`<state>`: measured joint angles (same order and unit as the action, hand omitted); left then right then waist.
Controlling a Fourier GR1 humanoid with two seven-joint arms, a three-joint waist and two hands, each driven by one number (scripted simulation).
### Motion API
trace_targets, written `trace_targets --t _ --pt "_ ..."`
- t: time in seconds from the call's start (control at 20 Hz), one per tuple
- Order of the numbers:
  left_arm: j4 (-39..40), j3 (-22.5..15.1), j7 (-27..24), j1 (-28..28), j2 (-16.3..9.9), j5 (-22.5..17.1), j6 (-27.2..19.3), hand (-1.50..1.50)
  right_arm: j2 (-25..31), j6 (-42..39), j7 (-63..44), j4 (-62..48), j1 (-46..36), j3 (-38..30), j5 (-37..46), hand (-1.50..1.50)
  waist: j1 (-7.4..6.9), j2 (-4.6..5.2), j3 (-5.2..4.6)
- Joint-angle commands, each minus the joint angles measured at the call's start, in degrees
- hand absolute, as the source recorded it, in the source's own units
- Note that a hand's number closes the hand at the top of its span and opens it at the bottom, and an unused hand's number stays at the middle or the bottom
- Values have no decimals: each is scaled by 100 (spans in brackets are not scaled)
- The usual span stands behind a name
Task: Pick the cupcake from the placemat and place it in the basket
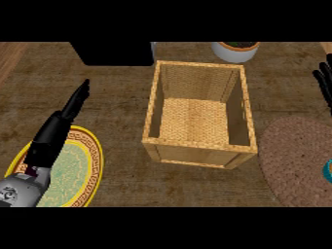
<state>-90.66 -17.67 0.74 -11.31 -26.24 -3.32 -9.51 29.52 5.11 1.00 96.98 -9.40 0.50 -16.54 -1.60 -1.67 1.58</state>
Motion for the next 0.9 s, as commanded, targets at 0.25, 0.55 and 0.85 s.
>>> trace_targets --t 0.25,0.55,0.85 --pt "-35 411 -91 -220 -161 119 -209 0 288 -3470 285 498 95 1585 -1511 150 -256 203 -136" --pt "246 1038 -152 69 -498 -336 75 0 386 -4115 479 1663 2205 1768 -2174 -150 381 110 -158" --pt "250 866 -191 75 -239 -193 -13 0 1324 -3371 439 2589 1637 -168 -1006 -150 391 105 -170"
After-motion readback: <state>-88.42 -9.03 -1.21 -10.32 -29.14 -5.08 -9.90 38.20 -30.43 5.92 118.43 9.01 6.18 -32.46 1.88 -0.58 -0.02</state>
